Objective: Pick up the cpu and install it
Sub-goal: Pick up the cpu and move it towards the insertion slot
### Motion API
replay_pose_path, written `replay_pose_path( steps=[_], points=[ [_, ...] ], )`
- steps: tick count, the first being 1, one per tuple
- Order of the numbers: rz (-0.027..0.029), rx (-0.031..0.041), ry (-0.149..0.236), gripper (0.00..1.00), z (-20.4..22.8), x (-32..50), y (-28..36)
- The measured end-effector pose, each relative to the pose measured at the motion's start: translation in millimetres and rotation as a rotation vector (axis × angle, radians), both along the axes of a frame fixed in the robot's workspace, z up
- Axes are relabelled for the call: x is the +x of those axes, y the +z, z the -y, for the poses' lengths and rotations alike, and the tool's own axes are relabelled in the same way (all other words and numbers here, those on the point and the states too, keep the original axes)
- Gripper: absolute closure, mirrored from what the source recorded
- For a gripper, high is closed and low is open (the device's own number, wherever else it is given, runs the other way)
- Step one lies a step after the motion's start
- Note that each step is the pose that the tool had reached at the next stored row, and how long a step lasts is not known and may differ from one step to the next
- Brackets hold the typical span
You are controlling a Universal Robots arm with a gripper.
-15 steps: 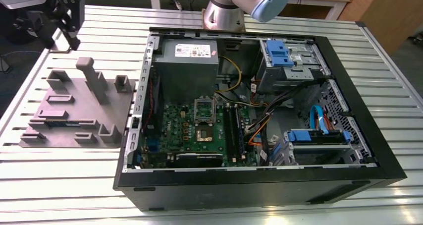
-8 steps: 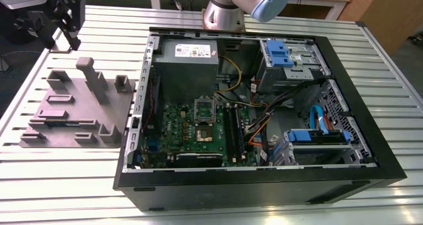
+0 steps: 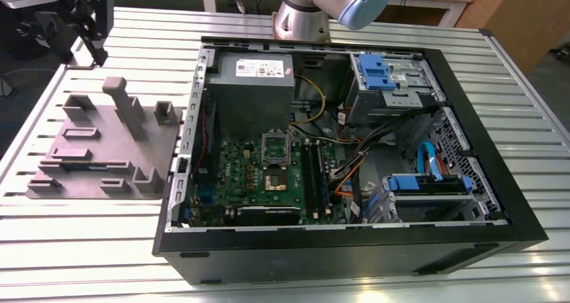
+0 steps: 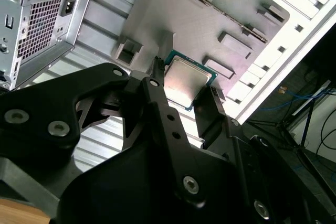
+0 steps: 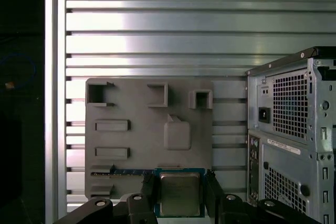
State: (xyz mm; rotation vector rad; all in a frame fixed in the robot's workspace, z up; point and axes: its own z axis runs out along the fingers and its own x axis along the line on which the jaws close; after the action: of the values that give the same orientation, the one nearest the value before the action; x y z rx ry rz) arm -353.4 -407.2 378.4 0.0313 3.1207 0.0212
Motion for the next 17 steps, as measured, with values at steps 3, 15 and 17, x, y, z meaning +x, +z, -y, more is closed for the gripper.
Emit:
replay_pose_path(
  steps=[3, 15, 17],
  points=[
    [0.0000, 0.0001, 0.000, 0.53, 0.0, 0.0, 4.2],
    [0.0000, 0.0001, 0.000, 0.53, 0.0, 15.3, 4.3],
    [0.0000, 0.0001, 0.000, 0.53, 0.0, 23.8, 4.2]
  ],
)
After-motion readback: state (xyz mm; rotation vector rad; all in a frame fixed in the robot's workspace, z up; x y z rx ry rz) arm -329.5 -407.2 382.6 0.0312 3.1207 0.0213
